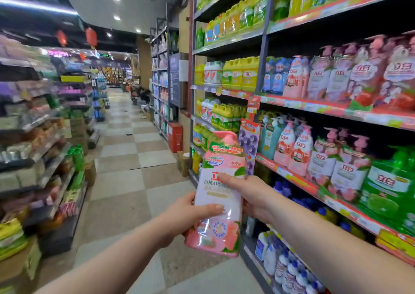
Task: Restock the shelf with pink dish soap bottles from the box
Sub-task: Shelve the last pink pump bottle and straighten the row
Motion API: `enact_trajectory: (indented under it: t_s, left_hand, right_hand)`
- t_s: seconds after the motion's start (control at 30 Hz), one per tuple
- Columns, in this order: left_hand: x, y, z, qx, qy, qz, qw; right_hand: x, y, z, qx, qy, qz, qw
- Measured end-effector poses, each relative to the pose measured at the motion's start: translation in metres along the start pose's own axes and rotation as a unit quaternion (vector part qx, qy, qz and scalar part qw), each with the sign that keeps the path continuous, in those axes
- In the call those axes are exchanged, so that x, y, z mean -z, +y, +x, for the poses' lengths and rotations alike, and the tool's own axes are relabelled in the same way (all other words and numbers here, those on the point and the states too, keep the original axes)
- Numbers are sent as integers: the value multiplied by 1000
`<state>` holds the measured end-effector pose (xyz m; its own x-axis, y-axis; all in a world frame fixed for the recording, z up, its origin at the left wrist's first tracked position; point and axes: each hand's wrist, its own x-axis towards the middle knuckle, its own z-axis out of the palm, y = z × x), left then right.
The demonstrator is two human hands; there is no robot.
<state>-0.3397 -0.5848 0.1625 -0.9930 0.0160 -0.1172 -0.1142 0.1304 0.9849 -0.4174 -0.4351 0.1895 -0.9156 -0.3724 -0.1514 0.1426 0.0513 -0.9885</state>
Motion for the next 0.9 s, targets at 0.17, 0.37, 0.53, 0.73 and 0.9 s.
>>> enact_trajectory:
  t_s: [0.17, 0.37, 0.53, 0.73, 0.9]
  left_hand:
    - [21, 15, 74, -16, -25, -7, 1000]
    - [38, 28, 175, -42, -89, -8, 995]
    - [53, 48, 264, -68, -159, -3, 985]
    - [64, 84, 363, -112, -227, 15, 967]
    - [37, 107, 423, -133, -301, 7, 944]
  right_hand:
    - [11, -19, 67, 11, 21, -7, 1000]
    - [35, -36, 136, 46, 81, 23, 995]
    - [55, -56, 197, 59, 163, 10, 985]
    - [76, -87, 259, 84, 268, 8, 960]
    - [111, -111, 280, 98, 357, 10, 929]
